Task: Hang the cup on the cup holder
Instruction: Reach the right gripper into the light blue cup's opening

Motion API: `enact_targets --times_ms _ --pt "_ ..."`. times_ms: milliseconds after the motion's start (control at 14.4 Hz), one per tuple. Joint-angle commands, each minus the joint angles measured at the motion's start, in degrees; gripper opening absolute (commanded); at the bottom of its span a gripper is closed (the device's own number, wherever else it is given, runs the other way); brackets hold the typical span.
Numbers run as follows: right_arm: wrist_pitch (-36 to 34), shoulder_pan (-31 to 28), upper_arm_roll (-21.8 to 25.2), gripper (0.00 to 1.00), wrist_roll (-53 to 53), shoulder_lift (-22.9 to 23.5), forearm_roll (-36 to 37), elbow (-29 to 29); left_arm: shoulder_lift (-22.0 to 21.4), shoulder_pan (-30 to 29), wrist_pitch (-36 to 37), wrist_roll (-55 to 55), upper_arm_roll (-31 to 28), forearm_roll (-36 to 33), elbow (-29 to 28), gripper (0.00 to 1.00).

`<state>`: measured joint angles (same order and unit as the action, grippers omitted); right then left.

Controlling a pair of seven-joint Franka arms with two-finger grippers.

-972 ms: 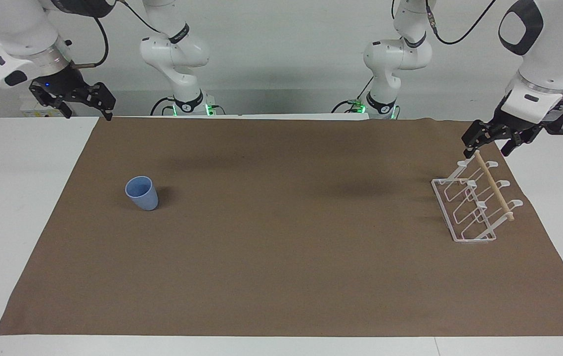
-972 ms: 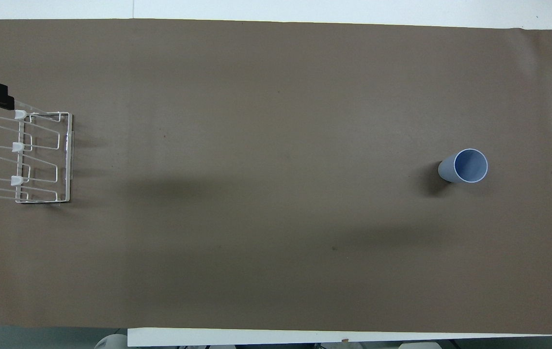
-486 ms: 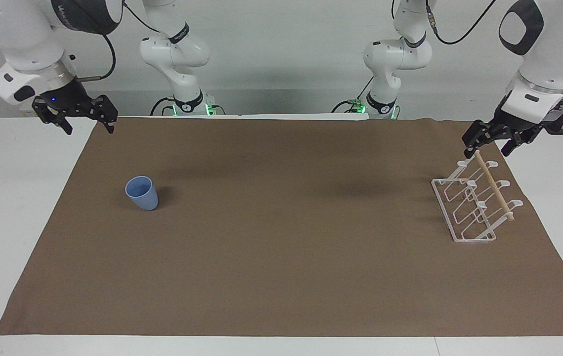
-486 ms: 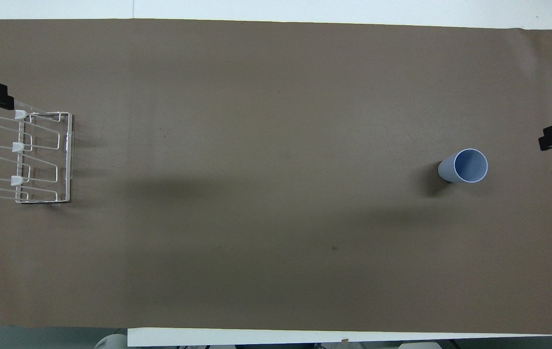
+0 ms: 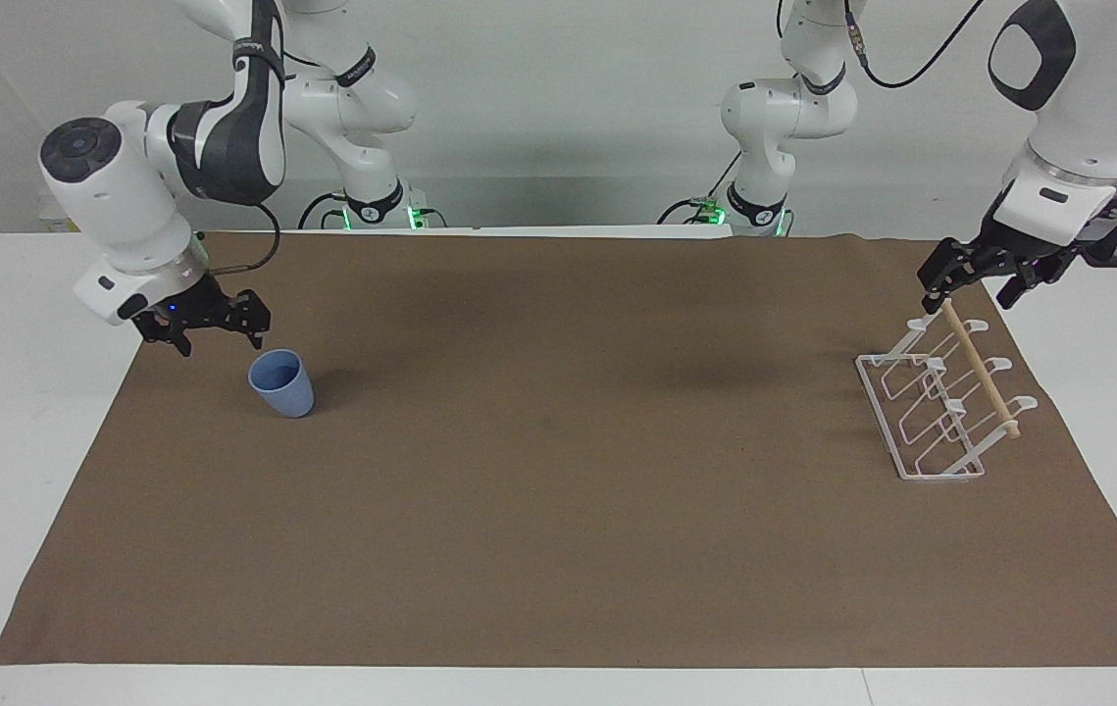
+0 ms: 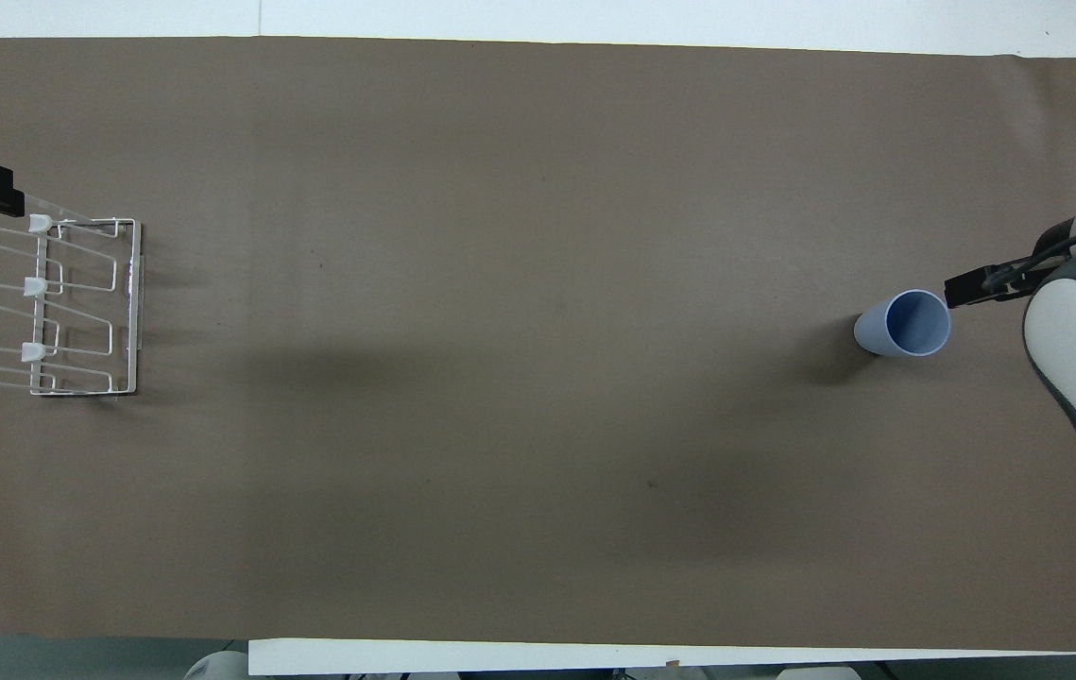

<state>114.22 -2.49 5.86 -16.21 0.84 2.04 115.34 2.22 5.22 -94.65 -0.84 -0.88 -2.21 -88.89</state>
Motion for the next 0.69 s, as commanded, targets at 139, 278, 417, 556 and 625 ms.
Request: enact_targets --times_ms 139,278,417,556,625 --pt "6.61 -0.23 1.26 0.94 -4.70 -0.05 -4.15 5.06 -0.99 0.32 0.78 0.13 -0.18 -1.22 -0.76 1.00" --pt "9.17 -0.32 1.35 0.91 -7.07 0.91 -4.23 6.64 -0.99 0.32 0.78 0.04 -0.17 -1.13 -0.76 1.00" --pt "11.02 -0.32 1.52 0.85 -7.96 1.79 -4.23 7.09 -0.99 0.32 0.78 -0.22 -0.17 -1.13 -0.85 1.00" --pt "11.38 -0.32 1.52 0.79 -8.13 1.97 -4.32 7.53 -0.99 0.32 0.78 -0.39 -0.17 -1.13 -0.85 1.00" --pt "11.55 -0.32 1.61 0.78 -8.13 2.23 -4.50 7.88 -1.07 0.32 0.70 -0.48 -0.17 -1.13 -0.94 1.00"
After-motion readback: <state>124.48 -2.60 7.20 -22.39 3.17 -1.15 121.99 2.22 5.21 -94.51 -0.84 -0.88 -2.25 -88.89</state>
